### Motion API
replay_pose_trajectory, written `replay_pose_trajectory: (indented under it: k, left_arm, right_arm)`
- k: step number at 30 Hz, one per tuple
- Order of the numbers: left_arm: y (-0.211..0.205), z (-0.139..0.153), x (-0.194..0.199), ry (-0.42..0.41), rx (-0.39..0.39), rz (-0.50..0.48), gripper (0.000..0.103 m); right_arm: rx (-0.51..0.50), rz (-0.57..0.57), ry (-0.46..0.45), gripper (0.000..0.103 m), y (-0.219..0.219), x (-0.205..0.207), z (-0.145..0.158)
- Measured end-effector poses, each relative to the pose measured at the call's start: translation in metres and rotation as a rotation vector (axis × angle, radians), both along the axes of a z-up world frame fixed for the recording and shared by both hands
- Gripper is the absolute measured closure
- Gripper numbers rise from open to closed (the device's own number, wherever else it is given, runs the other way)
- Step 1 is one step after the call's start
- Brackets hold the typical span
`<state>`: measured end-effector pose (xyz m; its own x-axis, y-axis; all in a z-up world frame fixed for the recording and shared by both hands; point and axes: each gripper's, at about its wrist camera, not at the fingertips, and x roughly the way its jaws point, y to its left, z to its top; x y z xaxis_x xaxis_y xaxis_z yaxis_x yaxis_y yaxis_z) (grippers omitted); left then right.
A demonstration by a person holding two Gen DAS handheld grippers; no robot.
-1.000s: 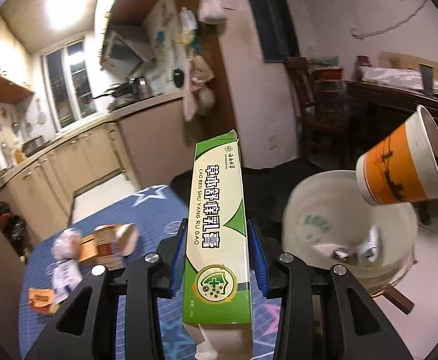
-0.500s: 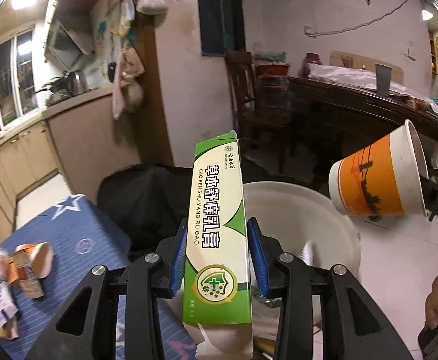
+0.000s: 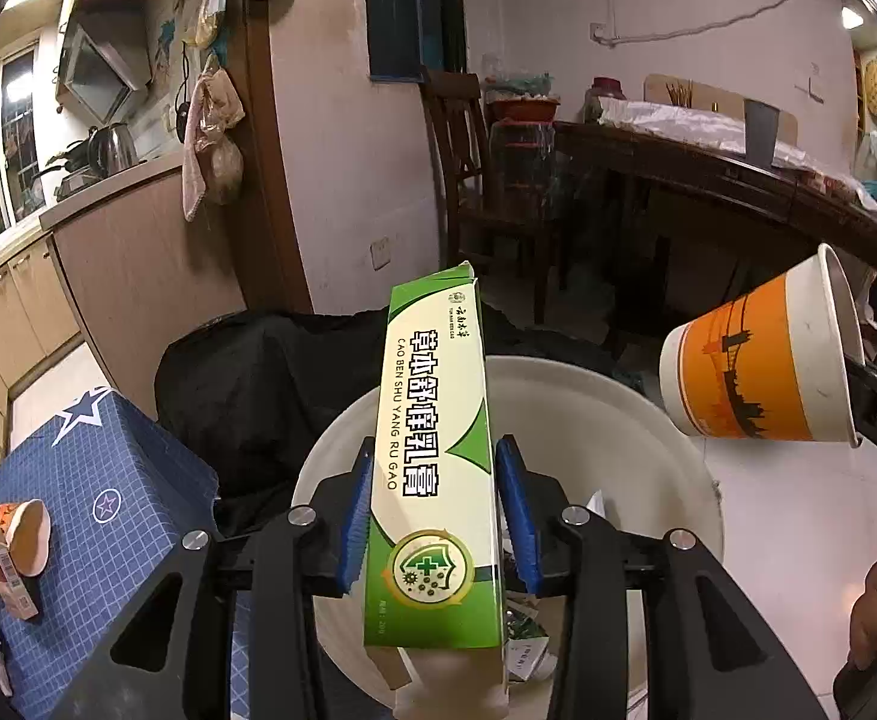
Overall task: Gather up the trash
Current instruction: 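Open both grippers to drop the cup and tube box into the bucket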
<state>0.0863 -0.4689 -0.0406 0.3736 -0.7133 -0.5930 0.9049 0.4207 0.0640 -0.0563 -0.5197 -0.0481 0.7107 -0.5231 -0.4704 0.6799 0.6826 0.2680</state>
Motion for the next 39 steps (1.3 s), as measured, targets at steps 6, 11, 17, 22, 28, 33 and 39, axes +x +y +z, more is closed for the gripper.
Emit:
replay_pose_trajectory:
  k: [6, 11, 17, 22, 28, 33, 39]
  left_arm:
    - [-0.002, -0.004, 0.002, -0.01, 0.014, -0.012, 0.048]
    - [0.003, 0.0, 0.005, -0.035, -0.006, -0.005, 0.031]
    - [0.007, -0.002, 0.012, -0.027, 0.004, 0.024, 0.031]
    - [0.011, 0.001, 0.015, -0.038, 0.001, 0.045, 0.031]
    - [0.012, 0.002, 0.012, -0.052, 0.001, 0.049, 0.031]
    - [0.013, 0.002, 0.007, -0.068, 0.005, 0.045, 0.031]
    - [0.016, 0.001, 0.011, -0.058, 0.004, 0.065, 0.031]
  right_arm:
    - [0.025, 0.026, 0.027, 0.093, -0.004, 0.015, -0.007]
    - [0.039, 0.015, 0.015, 0.069, -0.005, 0.015, -0.01]
    - [0.045, 0.018, 0.007, 0.069, -0.005, 0.014, -0.011]
    - [0.052, 0.025, 0.006, 0.069, -0.005, 0.015, -0.012]
    - [0.059, 0.034, 0.009, 0.069, -0.004, 0.018, -0.014]
    - [0.057, 0.038, 0.02, 0.069, -0.001, 0.02, -0.016]
    - [0.061, 0.041, 0.02, 0.069, 0.0, 0.022, -0.018]
